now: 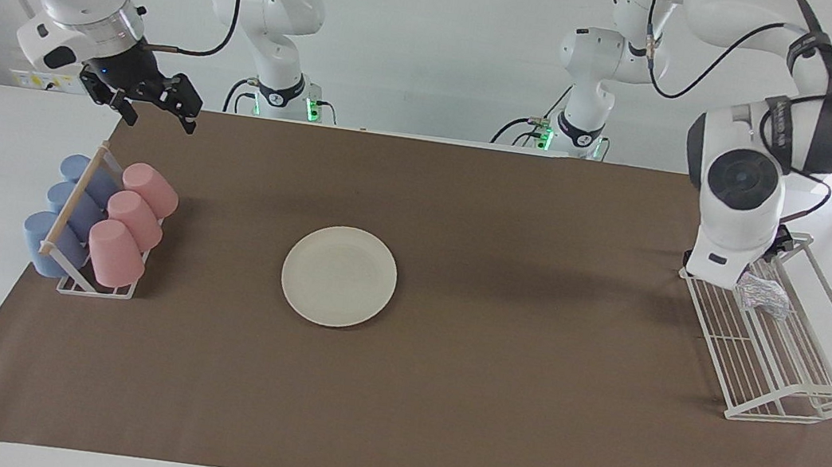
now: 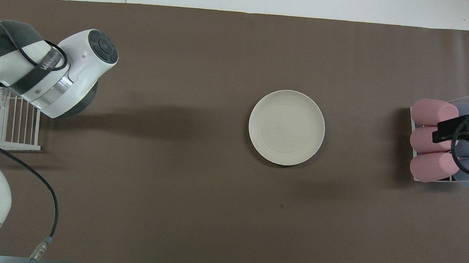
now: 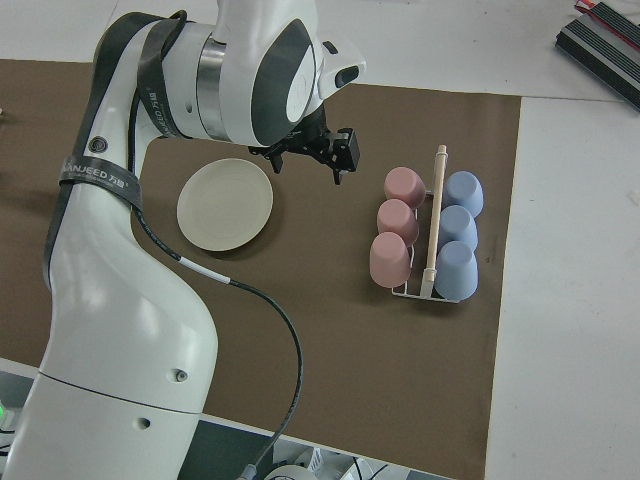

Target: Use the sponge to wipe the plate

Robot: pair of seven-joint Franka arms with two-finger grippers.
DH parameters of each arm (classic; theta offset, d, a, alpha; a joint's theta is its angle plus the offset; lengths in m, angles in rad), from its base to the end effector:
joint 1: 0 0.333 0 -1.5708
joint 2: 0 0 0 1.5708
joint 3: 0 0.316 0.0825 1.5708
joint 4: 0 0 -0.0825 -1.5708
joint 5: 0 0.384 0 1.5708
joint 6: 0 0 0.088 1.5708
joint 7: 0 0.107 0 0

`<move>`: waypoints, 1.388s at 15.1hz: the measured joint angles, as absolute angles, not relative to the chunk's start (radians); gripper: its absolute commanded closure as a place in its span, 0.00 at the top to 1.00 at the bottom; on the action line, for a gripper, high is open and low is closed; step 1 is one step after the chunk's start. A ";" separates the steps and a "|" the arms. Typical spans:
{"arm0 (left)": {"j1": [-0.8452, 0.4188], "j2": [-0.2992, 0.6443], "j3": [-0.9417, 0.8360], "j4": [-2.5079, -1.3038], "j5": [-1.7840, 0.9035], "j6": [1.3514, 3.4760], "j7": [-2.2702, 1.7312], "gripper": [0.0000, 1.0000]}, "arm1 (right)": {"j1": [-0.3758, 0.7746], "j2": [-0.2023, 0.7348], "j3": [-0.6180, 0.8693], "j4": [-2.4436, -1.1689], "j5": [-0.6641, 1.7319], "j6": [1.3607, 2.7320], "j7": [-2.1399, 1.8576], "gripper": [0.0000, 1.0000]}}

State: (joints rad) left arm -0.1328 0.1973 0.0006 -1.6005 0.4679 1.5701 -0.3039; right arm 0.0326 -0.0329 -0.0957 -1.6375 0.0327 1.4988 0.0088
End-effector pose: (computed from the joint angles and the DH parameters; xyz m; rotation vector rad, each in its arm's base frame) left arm 0.6009 -0.0312 0.5078 -2.6293 -0.1547 0.1582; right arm 0.5340 -0.0309 0.6053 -3.0967 0.1101 0.1627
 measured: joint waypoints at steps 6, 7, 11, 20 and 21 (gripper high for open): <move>-0.048 -0.005 0.004 -1.620 0.106 1.521 -0.249 1.00 | 0.033 -0.033 -0.095 -1.637 0.033 1.499 0.009 1.00; -0.047 -0.028 0.004 -1.626 0.090 1.500 -0.231 1.00 | 0.033 -0.033 -0.095 -1.637 0.033 1.499 0.009 1.00; -0.046 -0.046 0.007 -1.619 -0.047 1.483 -0.231 1.00 | 0.033 -0.033 -0.094 -1.637 0.033 1.499 0.009 1.00; -0.047 0.016 0.011 -1.561 -0.043 1.447 -0.228 1.00 | 0.033 -0.033 -0.094 -1.637 0.033 1.499 0.010 1.00; -0.047 0.017 0.010 -1.560 -0.043 1.447 -0.228 1.00 | 0.033 -0.033 -0.093 -1.637 0.033 1.499 0.010 1.00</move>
